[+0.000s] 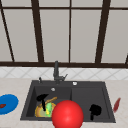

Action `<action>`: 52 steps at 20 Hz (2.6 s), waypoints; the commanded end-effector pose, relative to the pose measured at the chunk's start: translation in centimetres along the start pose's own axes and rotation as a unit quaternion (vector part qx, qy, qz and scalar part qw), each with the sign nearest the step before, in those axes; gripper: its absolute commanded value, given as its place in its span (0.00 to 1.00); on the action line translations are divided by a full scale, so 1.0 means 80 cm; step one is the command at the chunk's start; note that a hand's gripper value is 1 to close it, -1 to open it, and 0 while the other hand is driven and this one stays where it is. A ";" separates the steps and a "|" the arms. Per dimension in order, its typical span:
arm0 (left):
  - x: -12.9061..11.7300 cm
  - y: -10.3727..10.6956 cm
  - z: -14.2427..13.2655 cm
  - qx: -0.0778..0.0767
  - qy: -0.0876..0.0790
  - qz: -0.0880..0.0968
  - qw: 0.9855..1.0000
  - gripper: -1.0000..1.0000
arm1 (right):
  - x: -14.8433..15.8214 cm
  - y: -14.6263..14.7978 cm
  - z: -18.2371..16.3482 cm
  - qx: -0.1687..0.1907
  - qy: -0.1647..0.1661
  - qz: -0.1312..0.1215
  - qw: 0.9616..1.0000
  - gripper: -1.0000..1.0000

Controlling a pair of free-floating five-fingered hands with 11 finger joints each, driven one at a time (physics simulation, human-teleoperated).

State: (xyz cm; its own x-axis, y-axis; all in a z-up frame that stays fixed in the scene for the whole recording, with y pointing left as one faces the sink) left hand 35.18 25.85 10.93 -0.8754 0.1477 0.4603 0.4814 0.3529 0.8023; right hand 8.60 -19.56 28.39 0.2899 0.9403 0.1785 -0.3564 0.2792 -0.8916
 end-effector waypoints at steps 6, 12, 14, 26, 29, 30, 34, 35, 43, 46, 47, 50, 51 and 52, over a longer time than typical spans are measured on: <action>0.029 0.022 0.016 -0.027 0.034 0.002 0.999 0.00 | 0.000 0.000 0.000 0.000 0.000 0.000 1.000 0.50; 0.026 0.023 0.038 -0.024 0.022 0.002 0.999 0.00 | 0.000 0.000 0.000 0.000 0.000 0.000 1.000 0.50; 0.045 0.027 0.026 -0.025 0.003 -0.013 1.000 0.00 | 0.000 0.000 0.000 0.000 0.000 0.000 1.000 0.50; 0.081 0.010 0.076 -0.130 0.065 -0.021 0.989 0.00 | 0.000 0.000 0.000 0.000 0.000 0.000 1.000 0.50; 0.089 0.005 0.088 -0.150 0.076 -0.024 0.985 0.00 | 0.000 0.000 0.000 0.000 0.000 0.000 1.000 0.50; 0.092 0.004 0.092 -0.157 0.080 -0.025 0.984 0.00 | 0.000 0.000 0.000 0.000 0.000 0.000 1.000 0.50; 0.098 0.002 0.104 -0.181 0.098 -0.034 0.978 0.00 | 0.000 0.000 0.000 0.000 0.000 0.000 1.000 0.50; 0.098 0.005 0.103 -0.186 0.105 -0.037 0.976 0.00 | 0.000 0.000 0.000 0.000 0.000 0.000 1.000 0.50; 0.109 0.014 0.131 -0.236 0.139 -0.032 0.961 0.00 | 0.000 0.000 0.000 0.000 0.000 0.000 1.000 0.50; 0.116 0.018 0.154 -0.236 0.139 -0.038 0.961 0.00 | 0.000 0.000 0.000 0.000 0.000 0.000 1.000 0.50; 0.120 0.021 0.164 -0.230 0.136 -0.035 0.963 0.00 | 0.000 0.000 0.000 0.000 0.000 0.000 1.000 0.50; 0.131 0.027 0.188 -0.209 0.119 -0.021 0.970 0.00 | 0.000 0.000 0.000 0.000 0.000 0.000 1.000 0.50; 0.134 0.027 0.192 -0.213 0.111 -0.020 0.970 0.00 | 0.000 0.000 0.000 0.000 0.000 0.000 1.000 0.50; 0.140 0.024 0.193 -0.218 0.115 -0.020 0.969 0.00 | 0.000 0.000 0.000 0.000 0.000 0.000 1.000 0.50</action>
State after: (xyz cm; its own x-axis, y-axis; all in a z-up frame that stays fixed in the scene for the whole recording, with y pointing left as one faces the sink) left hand 26.52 41.31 11.79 -0.8822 -0.1068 0.4587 0.4657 -0.0528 0.8834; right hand 8.60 -19.56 28.39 0.2899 0.9403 0.1785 -0.3564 0.2792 -0.8916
